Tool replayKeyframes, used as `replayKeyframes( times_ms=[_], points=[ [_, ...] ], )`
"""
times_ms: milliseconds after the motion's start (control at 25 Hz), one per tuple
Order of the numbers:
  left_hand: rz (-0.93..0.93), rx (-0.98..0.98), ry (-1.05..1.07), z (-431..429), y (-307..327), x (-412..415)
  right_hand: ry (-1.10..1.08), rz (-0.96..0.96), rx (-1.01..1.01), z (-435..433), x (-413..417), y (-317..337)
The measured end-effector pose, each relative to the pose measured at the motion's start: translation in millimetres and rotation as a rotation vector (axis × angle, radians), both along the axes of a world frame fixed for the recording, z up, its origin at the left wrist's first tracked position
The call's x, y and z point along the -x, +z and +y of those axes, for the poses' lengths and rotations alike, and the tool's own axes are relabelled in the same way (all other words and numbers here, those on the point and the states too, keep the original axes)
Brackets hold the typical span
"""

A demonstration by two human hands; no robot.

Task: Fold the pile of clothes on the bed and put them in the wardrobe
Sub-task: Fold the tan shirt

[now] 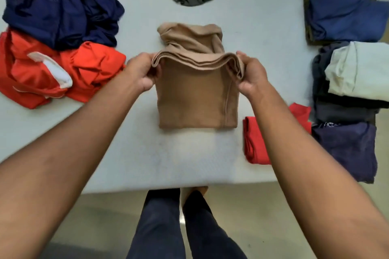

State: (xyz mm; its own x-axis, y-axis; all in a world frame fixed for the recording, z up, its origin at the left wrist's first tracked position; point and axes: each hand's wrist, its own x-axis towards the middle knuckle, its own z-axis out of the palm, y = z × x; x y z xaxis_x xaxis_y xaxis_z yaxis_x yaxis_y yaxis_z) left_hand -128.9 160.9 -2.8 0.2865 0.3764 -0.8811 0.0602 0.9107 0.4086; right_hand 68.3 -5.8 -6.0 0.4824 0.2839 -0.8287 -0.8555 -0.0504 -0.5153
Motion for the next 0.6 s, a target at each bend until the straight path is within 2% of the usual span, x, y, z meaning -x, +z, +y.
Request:
replayKeyframes(
  times_ms=[120, 200, 280, 320, 360, 440, 520, 600],
  points=[
    [-0.032, -0.113, -0.063, 50, -22, -33, -0.001, -0.031, -0.069, 34, -36, -16],
    [0.089, -0.26, -0.324, 65, -44, -41, 0.112, -0.112, 0.046, 41, -45, -38],
    [0.37, -0.569, -0.493, 58, -74, -32, 0.278, -0.424, 0.326, 33, -36, -60],
    [0.471, -0.74, -0.48, 48, -86, -23, 0.36, -0.635, 0.454, 25, -26, -69],
    [0.496, -0.881, -0.455, 33, -94, -10, 0.439, -0.812, 0.52, 13, -13, -75],
    [0.414, -1.165, -0.539, -4, -100, 18, 0.646, -1.027, 0.488, -17, 25, -79],
    [0.308, -1.395, -0.877, -44, -98, 48, 0.974, -1.208, 0.405, -52, 63, -81],
    [0.229, -1.501, -1.27, -80, -101, 76, 1.31, -1.36, 0.389, -86, 90, -88]
  ],
)
